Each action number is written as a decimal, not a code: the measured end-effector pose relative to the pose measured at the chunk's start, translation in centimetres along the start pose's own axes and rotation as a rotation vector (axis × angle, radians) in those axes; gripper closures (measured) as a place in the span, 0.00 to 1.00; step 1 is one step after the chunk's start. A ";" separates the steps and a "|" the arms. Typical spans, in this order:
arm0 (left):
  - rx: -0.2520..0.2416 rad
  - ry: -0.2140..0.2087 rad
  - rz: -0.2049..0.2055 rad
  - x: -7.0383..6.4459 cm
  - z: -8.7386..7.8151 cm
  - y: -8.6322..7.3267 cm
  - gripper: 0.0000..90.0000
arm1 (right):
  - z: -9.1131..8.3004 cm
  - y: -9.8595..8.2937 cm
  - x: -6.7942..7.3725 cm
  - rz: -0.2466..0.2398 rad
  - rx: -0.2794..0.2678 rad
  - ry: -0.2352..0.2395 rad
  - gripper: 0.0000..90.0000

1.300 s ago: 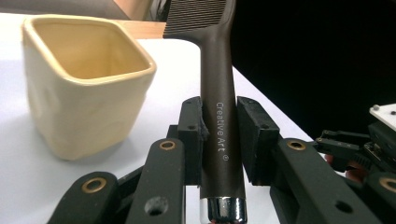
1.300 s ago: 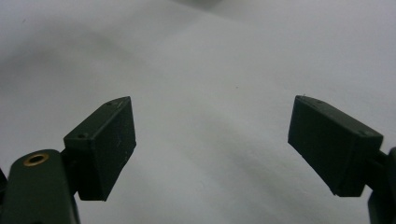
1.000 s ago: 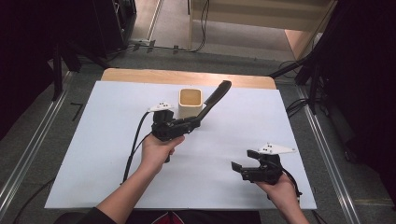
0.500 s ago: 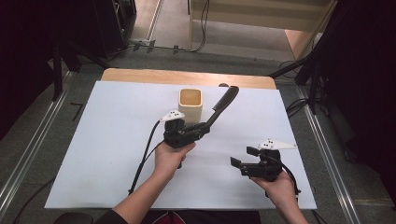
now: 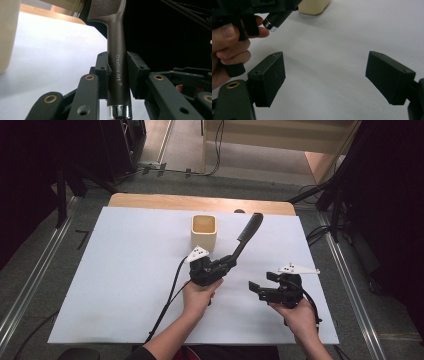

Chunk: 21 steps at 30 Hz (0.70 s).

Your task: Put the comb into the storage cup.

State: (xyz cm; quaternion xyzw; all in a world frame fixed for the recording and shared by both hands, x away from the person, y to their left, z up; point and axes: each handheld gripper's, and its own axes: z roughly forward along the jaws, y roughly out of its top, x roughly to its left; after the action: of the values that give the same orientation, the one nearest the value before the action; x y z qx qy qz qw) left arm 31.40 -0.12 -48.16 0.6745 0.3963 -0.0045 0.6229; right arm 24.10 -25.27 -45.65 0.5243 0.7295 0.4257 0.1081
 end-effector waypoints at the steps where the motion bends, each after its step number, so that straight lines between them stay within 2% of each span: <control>1: -0.007 -0.002 0.003 0.0 0.2 -0.1 0.81 | 0.0 0.1 0.0 0.007 -0.002 0.003 0.16; 4: -0.009 0.010 0.005 0.0 0.5 -0.4 0.82 | -0.2 0.5 0.0 0.021 -0.012 0.001 0.16; 8: -0.021 0.018 0.016 -0.3 0.9 -0.8 0.82 | -0.5 1.3 0.1 0.029 -0.021 -0.037 0.16; 15: -0.030 0.030 0.029 -0.4 1.6 -1.5 0.82 | -1.0 3.0 0.1 0.073 -0.063 -0.024 0.16; 17: -0.039 0.034 0.044 -0.5 1.6 -1.6 0.82 | -1.1 3.5 -0.1 0.099 -0.072 -0.020 0.16; 19: -0.055 0.042 0.042 -0.5 1.7 -1.6 0.82 | -1.1 4.0 -0.2 0.118 -0.082 -0.020 0.16; 21: -0.068 0.044 0.044 -0.4 1.7 -1.7 0.82 | -1.0 4.4 -0.2 0.119 -0.093 -0.020 0.18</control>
State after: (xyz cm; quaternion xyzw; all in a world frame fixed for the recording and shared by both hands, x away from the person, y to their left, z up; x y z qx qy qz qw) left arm 31.03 -1.96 -49.71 0.6613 0.3951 0.0375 0.6365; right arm 26.55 -25.59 -41.88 0.5656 0.6753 0.4593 0.1140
